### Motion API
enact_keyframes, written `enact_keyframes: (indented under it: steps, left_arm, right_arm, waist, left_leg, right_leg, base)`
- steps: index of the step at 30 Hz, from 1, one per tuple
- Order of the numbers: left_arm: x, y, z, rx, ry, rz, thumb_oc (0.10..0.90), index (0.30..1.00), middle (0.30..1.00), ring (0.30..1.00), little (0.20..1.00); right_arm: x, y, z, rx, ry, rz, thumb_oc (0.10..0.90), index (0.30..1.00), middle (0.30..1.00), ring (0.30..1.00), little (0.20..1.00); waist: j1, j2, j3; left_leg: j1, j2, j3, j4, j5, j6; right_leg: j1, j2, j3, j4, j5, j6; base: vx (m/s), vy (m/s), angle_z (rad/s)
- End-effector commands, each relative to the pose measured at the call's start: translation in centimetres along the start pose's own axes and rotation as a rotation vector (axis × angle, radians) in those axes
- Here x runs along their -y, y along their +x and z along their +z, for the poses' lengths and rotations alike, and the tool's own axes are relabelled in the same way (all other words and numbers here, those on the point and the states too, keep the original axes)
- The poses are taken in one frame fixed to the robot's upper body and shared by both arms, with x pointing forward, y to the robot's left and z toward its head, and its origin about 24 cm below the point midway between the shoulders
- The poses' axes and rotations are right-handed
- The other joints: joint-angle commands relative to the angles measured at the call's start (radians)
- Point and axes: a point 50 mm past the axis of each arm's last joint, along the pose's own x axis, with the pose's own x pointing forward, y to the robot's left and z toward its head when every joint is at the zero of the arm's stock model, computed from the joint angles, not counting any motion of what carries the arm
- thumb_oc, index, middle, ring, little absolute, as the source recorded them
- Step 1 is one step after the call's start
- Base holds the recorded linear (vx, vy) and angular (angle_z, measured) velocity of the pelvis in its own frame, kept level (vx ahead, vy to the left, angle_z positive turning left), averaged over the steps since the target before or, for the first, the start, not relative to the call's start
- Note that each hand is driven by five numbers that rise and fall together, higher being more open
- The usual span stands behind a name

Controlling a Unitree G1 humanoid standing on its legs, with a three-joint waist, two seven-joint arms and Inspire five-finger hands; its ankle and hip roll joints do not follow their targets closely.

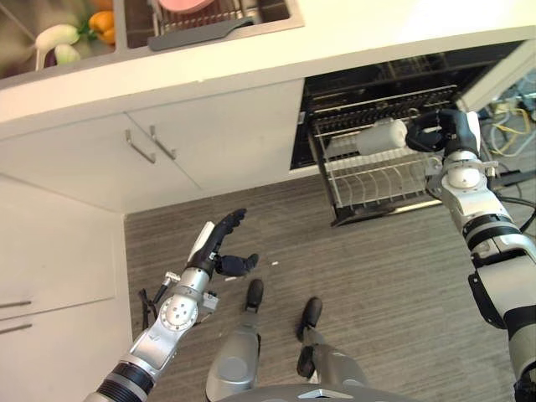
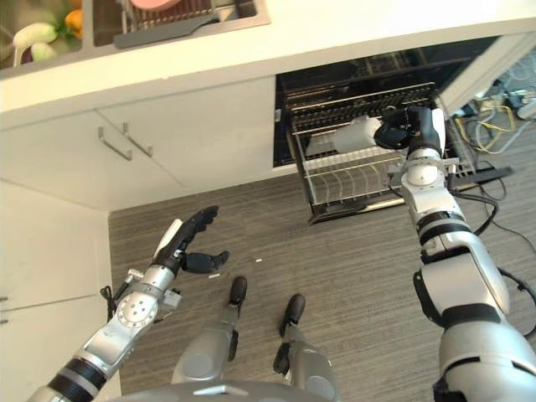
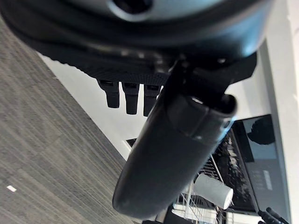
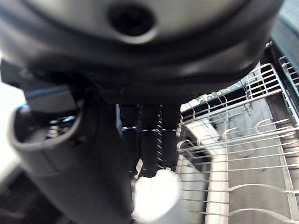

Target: Place the dishes in the dishwasher.

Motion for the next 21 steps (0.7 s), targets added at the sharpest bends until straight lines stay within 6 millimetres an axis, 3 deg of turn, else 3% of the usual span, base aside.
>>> enact_keyframes:
  steps: [1,4,9,13,15,16,21]
  left_arm:
    - [-1.0,1.5,5.5,0.287,0.005,0.005,0.800,0.900,0.900,0.900,0.900]
    - [-1.2,1.8,4.8,0.255,0.007,0.015,0.800,0.900,0.900,0.900,0.900]
    - [-1.1,2.0,3.6,0.195,-0.008,0.022,0.800,0.900,0.900,0.900,0.900]
    - [-1.0,2.6,3.8,0.194,-0.013,0.006,0.800,0.900,0.900,0.900,0.900]
    - [-1.0,2.8,4.0,0.200,-0.018,0.006,0.800,0.900,0.900,0.900,0.900]
    - [-1.0,2.9,3.7,0.184,-0.029,0.012,0.800,0.900,0.900,0.900,0.900]
    - [-1.0,2.7,2.8,0.144,-0.021,0.019,0.800,0.900,0.900,0.900,0.900]
  right_arm:
    - [2.6,1.1,4.9,0.135,-0.057,-0.047,0.400,0.300,0.300,0.300,0.300]
    - [2.2,1.2,4.3,0.096,-0.063,-0.027,0.400,0.300,0.300,0.300,0.300]
    - [1.2,1.1,3.5,0.031,-0.092,0.029,0.400,0.300,0.300,0.300,0.300]
    - [-0.1,0.9,2.1,-0.040,-0.204,0.086,0.400,0.300,0.300,0.300,0.300]
    - [-0.8,0.7,1.9,-0.048,-0.170,0.102,0.400,0.300,0.300,0.300,0.300]
    - [-1.2,0.6,1.7,-0.048,-0.144,0.095,0.800,0.900,0.900,0.900,0.900]
    - [-0.4,0.8,2.7,0.025,-0.162,0.037,0.800,0.900,0.900,0.900,0.900]
  waist:
    - [0.014,-0.034,-0.014]
    - [0.047,-0.031,0.012]
    - [0.066,-0.035,0.012]
    - [0.081,-0.036,0.006]
    - [0.084,-0.038,0.002]
    - [0.084,-0.040,-0.004]
    - [0.068,-0.050,-0.015]
  left_leg:
    - [0.012,-0.009,0.034,-0.005,-0.039,-0.052]
    - [-0.028,-0.013,0.005,-0.005,-0.026,-0.053]
    - [-0.045,-0.019,-0.021,-0.005,-0.021,-0.052]
    - [-0.035,-0.022,-0.045,-0.005,-0.023,-0.050]
    - [-0.028,-0.024,-0.053,-0.005,-0.027,-0.051]
    - [-0.023,-0.026,-0.059,-0.005,-0.027,-0.051]
    - [0.001,-0.026,-0.057,-0.005,-0.033,-0.051]
  right_leg:
    - [0.022,-0.047,0.016,0.013,-0.048,0.116]
    - [-0.007,-0.048,0.008,0.012,-0.046,0.118]
    - [-0.016,-0.046,0.002,0.012,-0.053,0.116]
    - [-0.002,-0.048,-0.006,0.012,-0.063,0.114]
    - [0.010,-0.048,-0.011,0.012,-0.069,0.111]
    - [0.018,-0.050,-0.016,0.012,-0.071,0.111]
    - [0.038,-0.048,-0.008,0.012,-0.073,0.109]
  base:
    - [-0.03,-0.025,0.40]
    - [-0.02,-0.025,0.36]
    - [0.03,-0.020,0.16]
    - [0.02,-0.017,0.10]
    - [0.02,-0.023,0.20]
    - [0.01,-0.008,0.21]
    - [0.00,0.010,0.07]
